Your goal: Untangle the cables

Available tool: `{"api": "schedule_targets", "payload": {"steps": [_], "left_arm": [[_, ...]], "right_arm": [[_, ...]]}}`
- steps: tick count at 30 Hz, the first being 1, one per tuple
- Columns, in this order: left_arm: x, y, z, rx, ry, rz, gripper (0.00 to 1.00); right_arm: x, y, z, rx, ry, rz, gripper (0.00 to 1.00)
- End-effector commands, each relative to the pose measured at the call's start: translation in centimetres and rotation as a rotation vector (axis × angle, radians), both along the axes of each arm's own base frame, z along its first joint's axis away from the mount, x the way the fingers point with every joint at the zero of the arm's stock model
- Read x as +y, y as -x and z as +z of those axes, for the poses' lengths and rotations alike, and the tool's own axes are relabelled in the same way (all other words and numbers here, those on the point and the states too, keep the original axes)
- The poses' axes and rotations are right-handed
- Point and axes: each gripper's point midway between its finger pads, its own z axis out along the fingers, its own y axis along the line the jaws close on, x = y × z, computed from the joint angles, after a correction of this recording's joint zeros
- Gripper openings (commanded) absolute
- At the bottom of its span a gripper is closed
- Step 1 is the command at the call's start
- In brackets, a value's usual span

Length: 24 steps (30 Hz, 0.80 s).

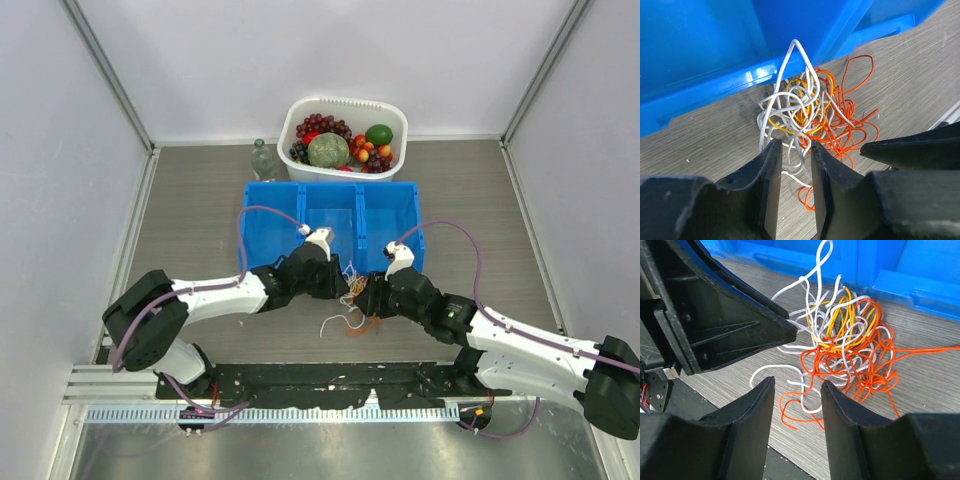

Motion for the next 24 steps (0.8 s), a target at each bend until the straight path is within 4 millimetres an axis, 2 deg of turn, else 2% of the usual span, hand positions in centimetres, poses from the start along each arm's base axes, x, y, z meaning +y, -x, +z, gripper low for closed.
{"api": "schedule_targets", "payload": {"steps": [1, 4, 7, 12, 14, 17, 22, 24], "left_arm": [[-1.9, -0.9, 1.8, -0.049, 0.053, -0.015, 0.29], [-2.0, -0.6, 2.2, -0.05, 0.067, -0.022, 0.14], [-1.5, -0.1, 3.8, -0.078, 0.09, -0.024, 0.01], [0.5, 1.5, 7.0, -0.109, 0.13, -0.039, 0.0], [1.1, 2.9, 9.9, -0.133, 0.189, -0.085, 0.0], [3.2, 4.2, 13.2, -0.185, 0.211, -0.1, 0.0], [7.1, 6.1, 21.6, -0.364, 0.332, -0.091, 0.0], [9.1, 6.2, 24.3, -0.425, 0.352, -0.044, 0.0]], "right_arm": [[0.4, -0.5, 0.5, -0.024, -0.026, -0.009, 0.47], [0.3, -0.6, 0.3, -0.018, -0.025, -0.026, 0.47], [0.1, -0.8, -0.2, -0.012, -0.017, -0.049, 0.47], [0.8, -1.4, -1.1, 0.003, -0.04, -0.077, 0.45], [1.0, -2.0, -1.7, 0.008, -0.036, -0.109, 0.44], [0.6, -2.6, -2.7, 0.02, -0.003, -0.155, 0.38], [-0.8, -2.9, -4.9, 0.039, 0.052, -0.23, 0.27], [-1.3, -2.7, -5.8, 0.054, 0.072, -0.243, 0.23]]}}
